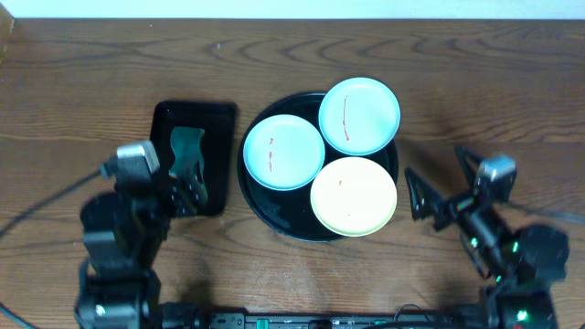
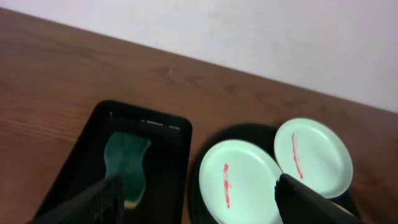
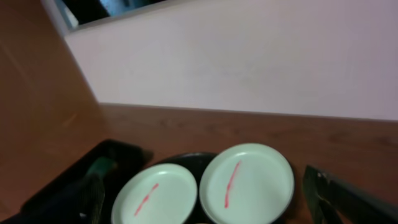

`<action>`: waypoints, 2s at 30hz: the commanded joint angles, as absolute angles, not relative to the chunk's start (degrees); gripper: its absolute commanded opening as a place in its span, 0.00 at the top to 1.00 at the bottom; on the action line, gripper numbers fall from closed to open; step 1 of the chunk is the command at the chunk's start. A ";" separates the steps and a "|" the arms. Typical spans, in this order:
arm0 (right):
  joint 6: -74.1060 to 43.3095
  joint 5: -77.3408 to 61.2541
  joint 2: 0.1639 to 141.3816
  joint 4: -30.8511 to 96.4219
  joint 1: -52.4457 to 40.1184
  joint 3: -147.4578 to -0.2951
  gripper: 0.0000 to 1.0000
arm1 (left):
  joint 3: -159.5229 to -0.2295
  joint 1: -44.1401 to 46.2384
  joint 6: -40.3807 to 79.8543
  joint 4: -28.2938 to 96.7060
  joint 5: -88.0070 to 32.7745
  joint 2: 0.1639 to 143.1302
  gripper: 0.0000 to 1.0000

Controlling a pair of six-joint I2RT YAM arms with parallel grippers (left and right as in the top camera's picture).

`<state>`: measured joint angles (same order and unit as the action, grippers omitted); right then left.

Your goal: Clean dirty plates on tray and stack at the side

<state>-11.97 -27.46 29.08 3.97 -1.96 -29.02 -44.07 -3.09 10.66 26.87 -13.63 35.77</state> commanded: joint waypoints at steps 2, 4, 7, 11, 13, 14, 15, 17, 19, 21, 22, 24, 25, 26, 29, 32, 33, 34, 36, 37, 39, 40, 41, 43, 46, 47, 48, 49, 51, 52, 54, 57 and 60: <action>-11.03 -33.82 43.00 10.68 -1.50 -42.04 0.01 | -58.08 -2.81 8.32 35.16 -12.78 46.15 0.22; -10.55 -35.03 52.01 20.27 -1.50 -51.59 0.01 | -67.11 -2.81 6.42 42.94 -12.60 52.62 0.22; -7.05 -34.98 60.49 31.11 -1.61 -61.04 0.01 | -76.86 -2.83 4.01 52.25 -12.58 59.88 0.22; 0.38 -32.49 72.62 46.87 -2.63 -75.85 0.01 | -92.90 -3.49 -0.64 67.29 -12.21 72.47 0.22; 2.59 -27.81 76.86 53.04 -4.36 -81.60 0.01 | -99.02 -4.03 -0.67 72.77 -12.38 77.38 0.22; 3.55 -24.84 79.18 56.38 -5.58 -84.71 0.01 | -102.13 -4.29 -0.64 75.50 -12.45 79.92 0.22; 4.27 -21.91 81.58 59.86 -7.01 -87.94 0.01 | -105.25 -4.34 -0.64 78.19 -12.43 82.70 0.22; 5.43 -19.27 85.21 63.94 -9.30 -92.40 0.01 | -108.38 -4.32 -0.64 80.40 -12.43 86.21 0.22; 5.65 -19.35 87.37 63.55 -10.74 -93.80 0.01 | -108.92 -4.32 -0.64 79.83 -12.43 88.27 0.22; 5.65 -19.31 88.42 62.17 -11.55 -93.67 0.01 | -108.92 -4.34 -0.69 78.65 -12.32 89.71 0.22; 4.99 -20.05 89.06 61.10 -11.86 -93.65 0.01 | -108.88 -4.32 -0.71 78.41 -11.70 90.37 0.22; 1.37 -23.00 90.26 58.26 -12.27 -93.65 0.01 | -108.88 -4.32 -0.62 77.47 -10.94 91.72 0.22; -0.51 -25.96 90.83 56.93 -12.45 -93.65 0.01 | -108.88 -4.32 -0.64 77.32 -10.92 92.40 0.22; -0.64 -27.66 91.33 55.57 -12.60 -93.65 0.03 | -108.88 -4.32 -0.62 77.30 -10.92 92.95 0.22; -6.07 -25.43 93.78 52.47 -13.98 -93.65 0.24 | -108.88 -4.34 -0.69 77.03 -10.68 94.39 0.22; -15.51 -16.73 97.21 50.92 -16.67 -93.65 0.24 | -108.88 -4.34 -0.47 76.86 -6.76 95.20 0.22; -17.34 -14.79 98.50 50.57 -17.80 -93.65 0.24 | -108.88 -4.34 0.05 76.86 -5.30 95.39 0.22; -19.29 -12.88 100.16 50.17 -19.38 -93.65 0.25 | -108.88 -4.34 0.56 76.86 -3.46 95.50 0.22; -23.55 -9.10 103.33 49.80 -22.44 -93.65 0.30 | -108.86 -4.34 1.93 76.86 -0.10 95.72 0.22; -26.41 -6.57 105.01 49.87 -24.01 -93.65 0.34 | -108.86 -4.34 2.63 76.86 1.34 95.88 0.22; -30.61 -3.18 108.09 49.91 -26.52 -93.65 0.37 | -108.84 -4.34 3.29 76.86 2.68 96.14 0.22; -31.81 -2.63 109.60 49.87 -27.64 -93.65 0.41 | -108.77 -4.34 3.29 76.82 2.66 96.27 0.21; -32.64 -2.39 110.83 49.80 -28.42 -93.65 0.43 | -108.57 -4.34 3.29 76.64 2.66 96.36 0.22; -34.24 -2.39 113.75 49.69 -30.02 -93.65 0.48 | -107.85 -4.34 3.27 75.79 2.68 96.40 0.22; -35.42 -2.39 117.43 49.30 -31.88 -93.65 0.52 | -106.94 -4.34 3.29 74.91 2.66 96.49 0.22; -35.62 -2.39 118.34 49.21 -32.40 -93.65 0.54 | -106.91 -4.34 3.29 74.91 2.66 96.62 0.22; -36.03 -2.39 119.44 49.21 -32.95 -93.65 0.55 | -106.91 -4.34 3.29 74.91 2.66 96.68 0.22; -36.27 -2.39 120.20 49.23 -33.30 -93.65 0.56 | -106.91 -4.34 3.29 74.91 2.66 96.79 0.22; -36.75 -2.37 122.04 49.21 -34.09 -93.65 0.60 | -106.91 -4.34 3.29 74.81 2.66 96.99 0.22; -36.86 -2.33 122.83 49.17 -34.35 -93.65 0.61 | -106.91 -4.34 3.31 74.70 2.66 97.12 0.22; -37.01 -1.74 124.09 49.08 -34.72 -93.65 0.63 | -106.91 -4.32 3.29 74.61 2.63 97.19 0.22; -37.80 -0.43 126.48 48.58 -34.87 -93.65 0.67 | -106.91 -4.34 3.29 74.08 2.63 97.73 0.22; -37.89 0.16 127.31 47.62 -34.85 -93.65 0.70 | -106.91 -4.34 3.29 73.71 2.66 98.61 0.22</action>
